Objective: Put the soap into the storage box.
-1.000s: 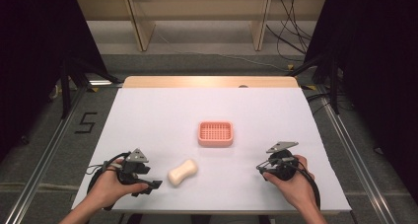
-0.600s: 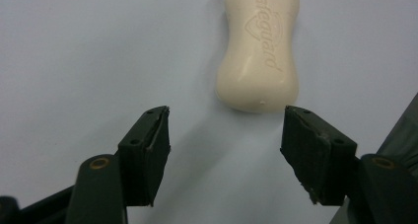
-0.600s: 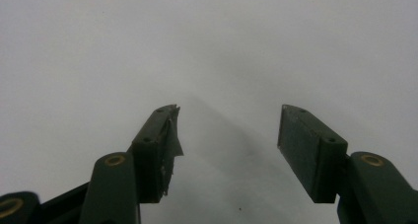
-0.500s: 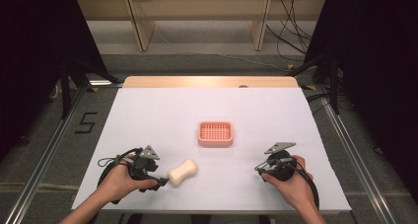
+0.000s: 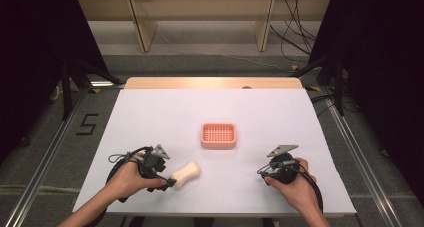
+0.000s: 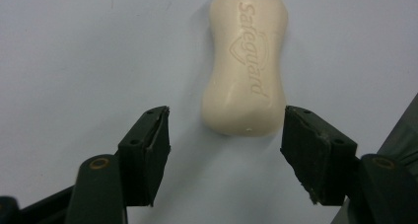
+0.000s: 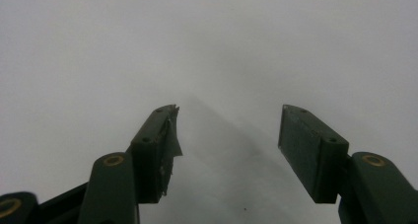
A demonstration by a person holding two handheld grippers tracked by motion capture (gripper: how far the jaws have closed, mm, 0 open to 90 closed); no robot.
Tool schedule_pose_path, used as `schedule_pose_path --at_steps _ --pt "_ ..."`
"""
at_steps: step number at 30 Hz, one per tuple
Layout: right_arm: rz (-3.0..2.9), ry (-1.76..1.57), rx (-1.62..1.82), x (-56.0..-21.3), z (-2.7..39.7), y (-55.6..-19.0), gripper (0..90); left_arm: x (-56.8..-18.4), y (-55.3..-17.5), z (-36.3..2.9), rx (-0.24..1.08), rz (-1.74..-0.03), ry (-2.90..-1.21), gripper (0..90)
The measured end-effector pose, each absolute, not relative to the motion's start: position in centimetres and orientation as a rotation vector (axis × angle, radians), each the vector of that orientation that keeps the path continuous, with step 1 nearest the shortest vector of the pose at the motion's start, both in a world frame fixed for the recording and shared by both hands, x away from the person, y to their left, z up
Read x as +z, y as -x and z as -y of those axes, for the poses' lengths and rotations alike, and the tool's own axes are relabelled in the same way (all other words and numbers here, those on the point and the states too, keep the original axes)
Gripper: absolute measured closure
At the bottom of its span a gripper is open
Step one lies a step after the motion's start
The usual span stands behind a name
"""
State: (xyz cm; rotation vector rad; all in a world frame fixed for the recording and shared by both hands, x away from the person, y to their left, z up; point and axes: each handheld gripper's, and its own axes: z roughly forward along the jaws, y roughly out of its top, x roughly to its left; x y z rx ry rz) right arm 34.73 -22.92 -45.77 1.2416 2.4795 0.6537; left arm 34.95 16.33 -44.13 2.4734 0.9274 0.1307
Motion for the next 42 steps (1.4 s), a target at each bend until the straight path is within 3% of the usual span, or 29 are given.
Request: schedule_pose_path --at_steps 42 --pt "-2.473 -1.248 0.666 -45.7 22.8 -34.7 40.8 -44.1 -38.7 -11.2 0.025 -0.925 -2.737 32.2"
